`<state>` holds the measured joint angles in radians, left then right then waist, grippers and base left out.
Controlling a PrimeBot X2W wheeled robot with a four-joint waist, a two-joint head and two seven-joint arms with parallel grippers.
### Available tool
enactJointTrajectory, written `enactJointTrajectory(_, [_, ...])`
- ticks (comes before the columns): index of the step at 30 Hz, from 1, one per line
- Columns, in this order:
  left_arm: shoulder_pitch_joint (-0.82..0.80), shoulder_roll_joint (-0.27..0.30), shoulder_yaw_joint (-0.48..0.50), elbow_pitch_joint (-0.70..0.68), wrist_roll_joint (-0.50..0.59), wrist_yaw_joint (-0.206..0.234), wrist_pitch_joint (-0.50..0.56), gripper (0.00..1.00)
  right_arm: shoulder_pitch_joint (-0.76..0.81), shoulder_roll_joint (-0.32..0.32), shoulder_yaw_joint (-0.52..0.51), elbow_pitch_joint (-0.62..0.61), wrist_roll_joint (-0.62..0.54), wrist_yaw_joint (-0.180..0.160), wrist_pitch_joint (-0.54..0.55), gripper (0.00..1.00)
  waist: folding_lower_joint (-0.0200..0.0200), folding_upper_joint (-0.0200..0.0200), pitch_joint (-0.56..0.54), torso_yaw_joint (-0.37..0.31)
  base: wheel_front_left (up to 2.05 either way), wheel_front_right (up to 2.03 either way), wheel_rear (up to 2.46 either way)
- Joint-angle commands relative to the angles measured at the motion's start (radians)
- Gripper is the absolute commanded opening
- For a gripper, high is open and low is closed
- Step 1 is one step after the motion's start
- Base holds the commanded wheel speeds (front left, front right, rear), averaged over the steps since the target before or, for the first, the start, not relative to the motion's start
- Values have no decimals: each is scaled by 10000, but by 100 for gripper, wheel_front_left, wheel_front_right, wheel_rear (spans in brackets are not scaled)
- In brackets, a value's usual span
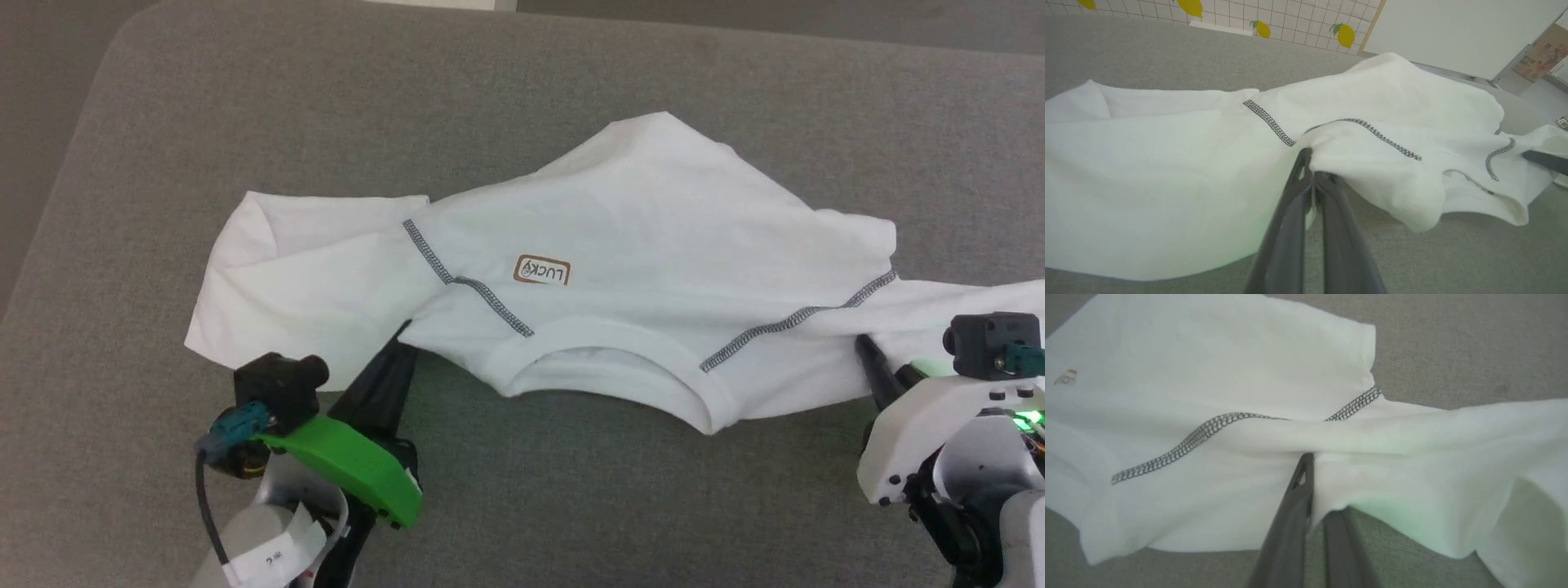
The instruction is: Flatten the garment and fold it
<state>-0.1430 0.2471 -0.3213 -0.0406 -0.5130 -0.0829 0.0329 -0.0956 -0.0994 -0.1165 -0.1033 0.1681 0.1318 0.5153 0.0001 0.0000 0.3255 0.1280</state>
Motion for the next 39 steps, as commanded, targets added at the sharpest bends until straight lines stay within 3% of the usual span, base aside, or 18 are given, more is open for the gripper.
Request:
enactJointTrajectory(1, [42, -8, 119, -69, 132, 56, -292, 0, 180, 79, -54, -164, 134, -11, -226, 0, -1, 0, -527, -231, 0, 0, 0])
enactJointTrajectory(7, [120, 57, 473, -462, 332, 288, -1089, 0, 286, 238, -270, -1008, 284, -11, -863, 0, -1, 0, -1332, -525, 0, 0, 0])
enactJointTrajectory(14, [-336, 323, 822, -918, 292, 483, -831, 0, -666, 262, -309, -1800, 415, -11, -1130, 0, -1, 0, -2245, -945, 0, 0, 0])
enactJointTrajectory(26, [-4046, 892, 1114, -927, 663, 860, 1206, 0, -4461, -945, 904, -1223, 496, -11, -869, 0, -1, 0, -2909, -1353, 0, 0, 0])
enactJointTrajectory(34, [-6521, 965, 1213, -595, 455, 1015, 2684, 0, -6996, -1771, 1610, -376, 409, -11, -559, 0, -1, 0, -2820, -1324, 0, 0, 0])
enactJointTrajectory(39, [-7658, 1078, 1009, 73, 313, 946, 3822, 0, -8281, -1950, 2030, 461, 444, -11, -230, 0, -1, 0, -2531, -1364, 0, 0, 0])
